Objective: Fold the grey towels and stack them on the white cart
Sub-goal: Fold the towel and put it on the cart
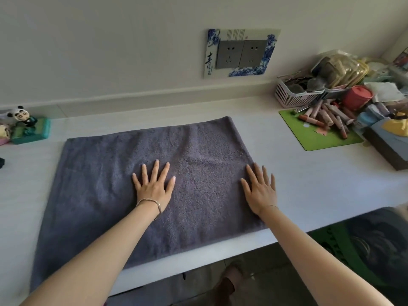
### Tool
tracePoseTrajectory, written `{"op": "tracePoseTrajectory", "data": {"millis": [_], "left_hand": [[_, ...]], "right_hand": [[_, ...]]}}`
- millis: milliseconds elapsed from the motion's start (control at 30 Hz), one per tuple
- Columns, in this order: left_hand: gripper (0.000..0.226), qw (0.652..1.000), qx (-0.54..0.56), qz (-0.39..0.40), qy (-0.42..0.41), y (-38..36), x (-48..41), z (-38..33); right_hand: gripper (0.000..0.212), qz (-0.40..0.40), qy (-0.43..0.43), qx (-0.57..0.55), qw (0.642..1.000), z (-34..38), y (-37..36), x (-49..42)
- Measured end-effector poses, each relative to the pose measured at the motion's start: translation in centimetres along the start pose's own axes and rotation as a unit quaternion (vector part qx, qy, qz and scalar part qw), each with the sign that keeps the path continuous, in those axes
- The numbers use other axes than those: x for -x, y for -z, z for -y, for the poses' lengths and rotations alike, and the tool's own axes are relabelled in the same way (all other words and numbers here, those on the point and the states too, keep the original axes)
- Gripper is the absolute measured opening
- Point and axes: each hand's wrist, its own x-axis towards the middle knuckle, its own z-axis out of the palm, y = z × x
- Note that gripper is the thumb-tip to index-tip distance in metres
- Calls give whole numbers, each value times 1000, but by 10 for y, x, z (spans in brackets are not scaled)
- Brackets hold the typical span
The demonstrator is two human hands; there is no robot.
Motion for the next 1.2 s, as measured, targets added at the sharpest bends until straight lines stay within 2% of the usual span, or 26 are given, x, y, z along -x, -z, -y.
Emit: {"op": "tracePoseTrajectory", "data": {"millis": [67,133,200,300,367,467,533,600,667,733,800,867,1067,1200], "left_hand": [[54,1000,0,-10,-18,5,-8,-10],[50,998,5,-20,-62,6,-18,-28],[48,997,12,-16,-80,4,-28,-44],[48,998,14,-22,-59,1,-44,-53],[48,998,8,-22,-51,1,-60,-52],[49,999,8,-22,-24,7,-81,-44],[50,999,19,-17,24,10,-98,-36],[53,996,30,-12,79,15,-110,-28],[53,996,24,-22,79,20,-119,-31],[52,999,9,-40,13,22,-122,-48],[50,999,4,-40,-34,19,-129,-68],[50,999,7,-36,-25,14,-141,-79],[54,999,8,-37,24,16,-167,-68],[56,997,20,-46,66,22,-175,-49]], "right_hand": [[73,-38,50,-9,998,16,3,-6],[69,-45,115,-16,992,44,2,-19],[67,-20,171,-25,985,73,-1,-34],[70,21,215,-15,976,92,-12,-60],[68,21,203,-13,979,82,-14,-80],[63,-15,122,-17,992,56,-11,-100],[66,-12,64,-19,998,45,-7,-110],[69,-9,41,-13,999,44,-5,-115],[71,-32,73,-23,997,53,-5,-125],[66,-46,142,-34,988,70,-4,-137],[62,-23,202,-34,979,86,-5,-155],[59,6,226,-27,974,92,-8,-175],[59,-19,182,-18,983,61,-2,-217],[54,1,119,-43,992,44,2,-225]]}}
